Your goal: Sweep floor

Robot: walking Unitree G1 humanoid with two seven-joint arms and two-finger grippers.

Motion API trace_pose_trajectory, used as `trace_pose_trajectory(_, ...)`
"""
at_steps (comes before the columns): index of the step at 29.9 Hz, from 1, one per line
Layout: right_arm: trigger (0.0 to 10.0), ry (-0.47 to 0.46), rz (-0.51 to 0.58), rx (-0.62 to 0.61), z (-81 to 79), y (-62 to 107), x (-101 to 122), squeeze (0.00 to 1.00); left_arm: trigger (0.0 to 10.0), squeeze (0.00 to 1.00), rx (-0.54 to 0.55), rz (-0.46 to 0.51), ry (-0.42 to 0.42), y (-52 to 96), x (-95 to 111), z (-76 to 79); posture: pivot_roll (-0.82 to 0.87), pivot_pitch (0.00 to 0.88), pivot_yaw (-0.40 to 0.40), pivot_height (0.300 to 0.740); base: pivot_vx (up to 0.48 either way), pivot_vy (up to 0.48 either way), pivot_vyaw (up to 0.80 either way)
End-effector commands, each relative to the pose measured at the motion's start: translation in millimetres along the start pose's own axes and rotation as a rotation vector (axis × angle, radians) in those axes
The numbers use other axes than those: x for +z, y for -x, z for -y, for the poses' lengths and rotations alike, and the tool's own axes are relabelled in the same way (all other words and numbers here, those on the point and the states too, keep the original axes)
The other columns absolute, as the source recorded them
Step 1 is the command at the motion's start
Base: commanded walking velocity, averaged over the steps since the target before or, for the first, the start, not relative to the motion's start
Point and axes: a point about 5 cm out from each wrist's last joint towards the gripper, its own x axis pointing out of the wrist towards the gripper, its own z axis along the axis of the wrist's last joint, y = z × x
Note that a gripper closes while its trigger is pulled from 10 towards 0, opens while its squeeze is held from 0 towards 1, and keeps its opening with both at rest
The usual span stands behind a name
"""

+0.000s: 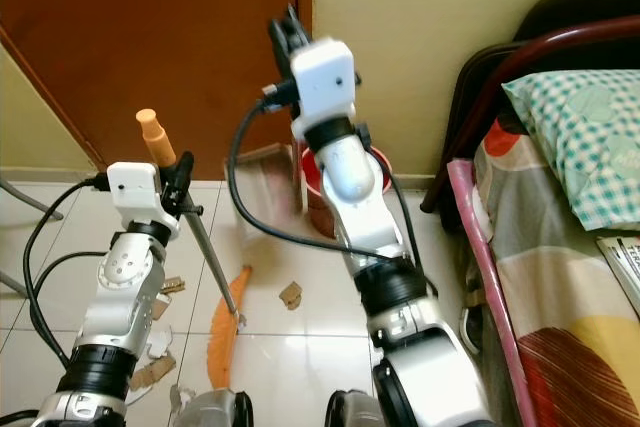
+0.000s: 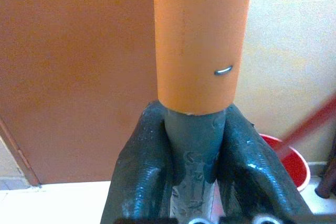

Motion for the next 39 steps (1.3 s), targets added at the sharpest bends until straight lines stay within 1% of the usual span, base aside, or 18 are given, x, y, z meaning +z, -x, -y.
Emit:
trace_pose_trajectory(1, 10.0, -0.034, -0.010, -0.029, 2.7, 3.2, -2.7, 0.00, 10.0, 0.00, -0.013, 0.017, 0.004, -0.6, 5.2, 0.8, 0.02, 0.072, 0.004, 0.740, 0.000, 0.000, 0.00)
trace_pose_trajectory(6, 10.0, -0.055, -0.119, -0.089, 8.6, 22.9, -24.9, 0.00, 10.0, 0.00, -0.019, 0.010, 0.000, -0.7, 4.9, 0.0, 0.02, 0.073, 0.008, 0.740, 0.000, 0.000, 0.00)
trace_pose_trajectory(7, 10.0, -0.046, -0.155, -0.102, 10.9, 30.2, -32.0, 0.00, 10.0, 0.00, -0.031, 0.002, 0.000, -0.4, 4.0, 2.1, 0.02, 0.074, 0.008, 0.740, 0.000, 0.000, 0.00)
trace_pose_trajectory(8, 10.0, -0.046, -0.155, -0.102, 10.9, 30.2, -32.0, 0.00, 10.0, 0.00, -0.031, 0.002, 0.000, -0.4, 4.0, 2.1, 0.02, 0.074, 0.008, 0.740, 0.000, 0.000, 0.00)
trace_pose_trajectory(10, 10.0, -0.013, -0.214, -0.133, 16.5, 41.5, -42.3, 0.00, 10.0, 0.00, -0.050, -0.008, 0.001, 0.2, 2.6, 5.2, 0.02, 0.078, 0.010, 0.740, 0.000, 0.000, 0.00)
trace_pose_trajectory(12, 10.0, -0.007, -0.289, -0.205, 26.8, 57.3, -54.6, 0.00, 10.0, 0.00, -0.072, -0.023, 0.004, 1.3, 0.7, 9.0, 0.02, 0.080, 0.012, 0.740, 0.000, 0.000, 0.00)
trace_pose_trajectory(13, 10.0, -0.007, -0.289, -0.205, 26.8, 57.3, -54.6, 0.00, 10.0, 0.00, -0.072, -0.023, 0.004, 1.3, 0.7, 9.0, 0.02, 0.080, 0.012, 0.740, 0.000, 0.000, 0.00)
trace_pose_trajectory(16, 10.0, -0.063, -0.395, -0.345, 42.1, 82.7, -70.3, 0.00, 10.0, 0.00, -0.116, -0.048, -0.002, 3.9, -3.3, 14.1, 0.02, 0.084, 0.015, 0.740, 0.000, 0.000, 0.00)
trace_pose_trajectory(18, 10.0, -0.043, -0.438, -0.386, 49.2, 100.0, -76.1, 0.00, 10.0, 0.00, -0.156, -0.065, -0.002, 5.7, -5.5, 18.1, 0.02, 0.087, 0.020, 0.740, 0.000, 0.000, 0.00)
trace_pose_trajectory(22, 10.0, -0.023, -0.463, -0.409, 53.0, 109.4, -78.9, 0.00, 10.0, 0.00, -0.191, -0.086, 0.004, 6.7, -7.6, 22.9, 0.02, 0.089, 0.021, 0.740, 0.000, 0.000, 0.00)
trace_pose_trajectory(27, 10.0, 0.042, -0.541, -0.500, 64.9, 125.2, -85.2, 0.00, 10.0, 0.00, -0.264, -0.109, 0.026, 9.4, -9.3, 34.1, 0.03, 0.094, 0.018, 0.740, 0.000, 0.000, 0.00)
trace_pose_trajectory(28, 10.0, 0.042, -0.541, -0.500, 64.9, 125.2, -85.2, 0.00, 10.0, 0.00, -0.264, -0.109, 0.026, 9.4, -9.3, 34.1, 0.03, 0.094, 0.018, 0.740, 0.000, 0.000, 0.00)
trace_pose_trajectory(30, 10.0, 0.055, -0.575, -0.543, 70.0, 131.4, -88.2, 0.00, 10.0, 0.00, -0.305, -0.125, 0.047, 11.7, -10.6, 40.9, 0.03, 0.094, 0.020, 0.740, 0.000, 0.000, 0.00)
trace_pose_trajectory(33, 10.0, 0.039, -0.604, -0.565, 71.5, 135.3, -91.9, 0.00, 10.0, 0.00, -0.359, -0.140, 0.099, 13.7, -10.5, 50.4, 0.03, 0.095, 0.021, 0.740, 0.000, 0.000, 0.00)
trace_pose_trajectory(34, 10.0, 0.039, -0.609, -0.566, 71.2, 135.6, -92.6, 0.00, 10.0, 0.00, -0.379, -0.134, 0.126, 13.7, -8.1, 54.0, 0.03, 0.095, 0.021, 0.740, 0.000, 0.000, 0.00)
trace_pose_trajectory(35, 10.0, 0.048, -0.617, -0.565, 70.6, 135.6, -93.9, 0.00, 10.0, 0.00, -0.402, -0.116, 0.177, 12.1, -2.1, 59.6, 0.03, 0.095, 0.022, 0.740, 0.000, 0.000, 0.00)
trace_pose_trajectory(38, 10.0, 0.057, -0.623, -0.563, 70.1, 135.4, -94.9, 0.00, 10.0, 0.00, -0.412, -0.100, 0.219, 10.1, 3.2, 62.9, 0.03, 0.095, 0.022, 0.740, 0.000, 0.000, 0.00)
trace_pose_trajectory(39, 10.0, 0.062, -0.628, -0.559, 68.6, 134.8, -95.6, 0.00, 10.0, 0.00, -0.404, -0.068, 0.263, 5.8, 12.3, 64.0, 0.03, 0.095, 0.022, 0.740, 0.000, 0.000, 0.00)
